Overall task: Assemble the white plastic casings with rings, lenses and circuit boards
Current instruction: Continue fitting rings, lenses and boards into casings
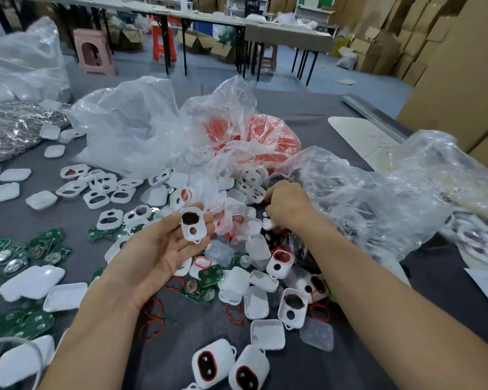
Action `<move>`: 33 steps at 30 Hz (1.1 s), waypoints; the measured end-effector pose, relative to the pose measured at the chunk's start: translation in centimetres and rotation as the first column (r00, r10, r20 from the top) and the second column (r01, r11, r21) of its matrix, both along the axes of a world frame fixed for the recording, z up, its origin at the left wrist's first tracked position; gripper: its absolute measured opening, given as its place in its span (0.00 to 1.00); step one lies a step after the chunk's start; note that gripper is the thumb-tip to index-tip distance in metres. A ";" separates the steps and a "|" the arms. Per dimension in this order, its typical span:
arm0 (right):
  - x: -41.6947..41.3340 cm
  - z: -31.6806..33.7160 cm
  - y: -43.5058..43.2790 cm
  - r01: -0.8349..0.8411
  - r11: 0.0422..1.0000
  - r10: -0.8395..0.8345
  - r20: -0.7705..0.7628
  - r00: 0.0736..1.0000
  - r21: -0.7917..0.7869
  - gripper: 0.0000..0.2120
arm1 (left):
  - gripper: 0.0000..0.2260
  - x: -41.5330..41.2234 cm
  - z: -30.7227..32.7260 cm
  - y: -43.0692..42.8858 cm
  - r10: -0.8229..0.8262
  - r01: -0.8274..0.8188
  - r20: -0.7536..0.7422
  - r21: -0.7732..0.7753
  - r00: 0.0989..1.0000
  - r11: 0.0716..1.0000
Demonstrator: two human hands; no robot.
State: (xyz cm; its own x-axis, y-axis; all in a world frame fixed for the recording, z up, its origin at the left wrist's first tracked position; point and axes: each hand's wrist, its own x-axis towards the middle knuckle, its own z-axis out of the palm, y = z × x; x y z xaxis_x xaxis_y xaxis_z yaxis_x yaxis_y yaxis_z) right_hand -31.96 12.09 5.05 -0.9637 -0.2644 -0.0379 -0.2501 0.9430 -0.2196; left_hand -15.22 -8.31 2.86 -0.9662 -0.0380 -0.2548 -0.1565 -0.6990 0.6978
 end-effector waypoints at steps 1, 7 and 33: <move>-0.1 0.0 -0.1 -0.008 1.000 0.008 0.002 1.000 0.029 0.12 | 0.21 0.0 0.0 0.0 0.003 -0.003 -0.001 0.000 1.000 1.000; 0.6 0.4 0.4 -0.086 0.996 0.087 -0.009 0.996 0.024 0.09 | 0.20 0.1 0.0 -0.3 0.001 -0.001 -0.021 0.001 1.000 1.000; 2.8 0.3 0.2 -0.005 0.998 0.005 -0.002 1.000 0.063 0.11 | 0.16 0.4 0.2 0.7 -0.068 0.066 -0.069 -0.032 0.995 0.997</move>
State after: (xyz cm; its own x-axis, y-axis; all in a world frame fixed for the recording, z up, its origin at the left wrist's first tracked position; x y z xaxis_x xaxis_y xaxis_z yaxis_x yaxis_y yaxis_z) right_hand -29.17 12.31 5.38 -0.9624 -0.2666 -0.0520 -0.2556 0.9535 -0.1596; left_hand -14.83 -7.57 3.03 -0.9822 0.0209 -0.1865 -0.1525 -0.6675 0.7288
